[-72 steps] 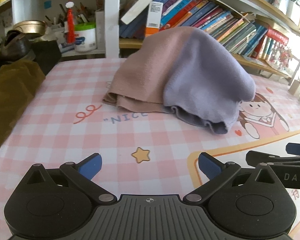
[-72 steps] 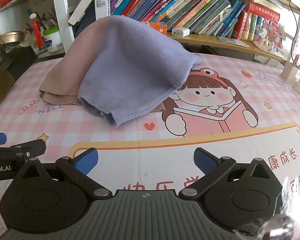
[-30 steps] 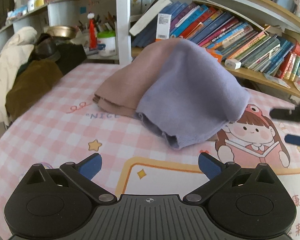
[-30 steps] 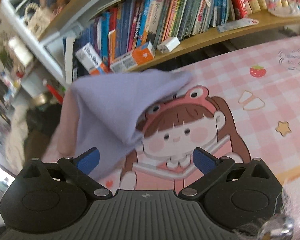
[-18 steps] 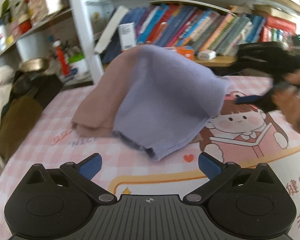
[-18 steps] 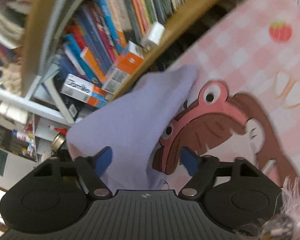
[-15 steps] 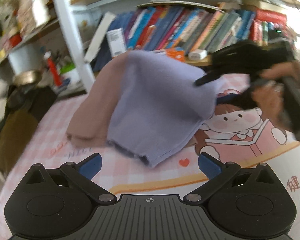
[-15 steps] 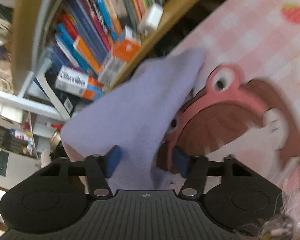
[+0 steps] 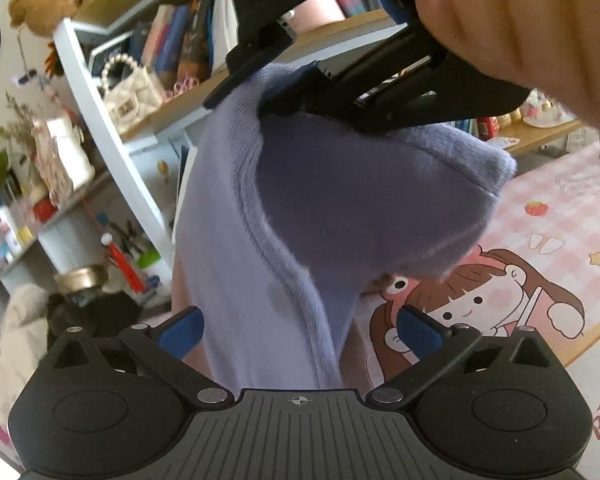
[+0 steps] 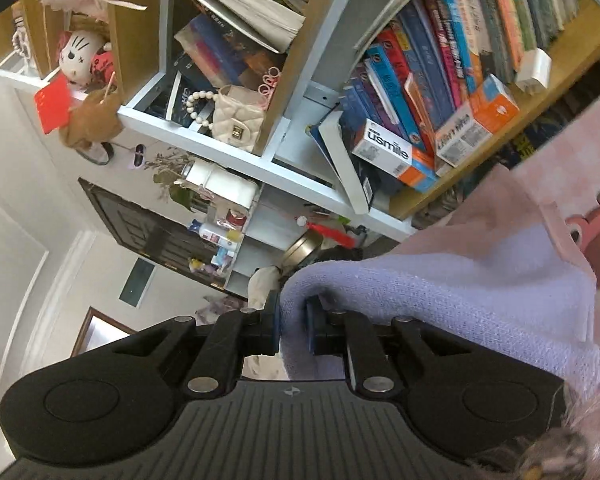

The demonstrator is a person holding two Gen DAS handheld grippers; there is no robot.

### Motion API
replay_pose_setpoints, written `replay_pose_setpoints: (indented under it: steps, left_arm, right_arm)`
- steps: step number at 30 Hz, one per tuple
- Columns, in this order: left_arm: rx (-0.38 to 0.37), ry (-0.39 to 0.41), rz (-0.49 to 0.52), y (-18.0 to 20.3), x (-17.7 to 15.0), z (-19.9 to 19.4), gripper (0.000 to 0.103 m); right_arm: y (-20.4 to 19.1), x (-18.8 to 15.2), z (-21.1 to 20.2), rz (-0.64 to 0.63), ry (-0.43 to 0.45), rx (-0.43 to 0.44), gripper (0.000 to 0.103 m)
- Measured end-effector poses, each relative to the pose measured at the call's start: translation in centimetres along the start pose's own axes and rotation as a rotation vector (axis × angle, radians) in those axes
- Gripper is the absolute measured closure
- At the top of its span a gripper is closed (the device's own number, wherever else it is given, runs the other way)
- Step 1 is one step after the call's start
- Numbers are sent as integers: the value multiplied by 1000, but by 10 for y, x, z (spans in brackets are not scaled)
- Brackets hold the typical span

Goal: Fold clothes
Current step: 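Grasp the lavender sweater edge with the right gripper while the left gripper grasps nearby, then lift and shake the sweater out with both grippers, spreading it flat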

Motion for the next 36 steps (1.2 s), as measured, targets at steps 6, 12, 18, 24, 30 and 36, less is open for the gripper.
replay_pose_setpoints:
  steps: [6,12,18,24,30,36]
  left_arm:
    - [107,-87,-98,-38,-30,3,93]
    - [136,-33,-135,-60,-35,-39,99]
    - [119,39,-97,-68,-27,-77,99]
    - [32,169,-120,-66,-1,-111,99]
    - [-220,513,-281,-73,68,-163,99]
    - [-522,727,-469,-101,110,-203,99]
  right_arm:
    - [37,-15,-42,159,69,-91,91]
    - [106,-66,-60,440,38,-165,56]
    - [154,-89,-64,651,124,-176,64]
    - [138,-68,-90,574,228,-147,91]
    - [12,28,-157,106,459,0,91]
    - [-150,88,-187,-378,533,159,91]
Point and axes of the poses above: each gripper's, at about its wrist camera, not at the fingertips, and z roughly the way its jaws point, y to its right, x to its top, the point moved 4 cm from there along z, roughly the way its jaws point, and after that the axes turned 5 degrees about x, right-handed, at the moved point
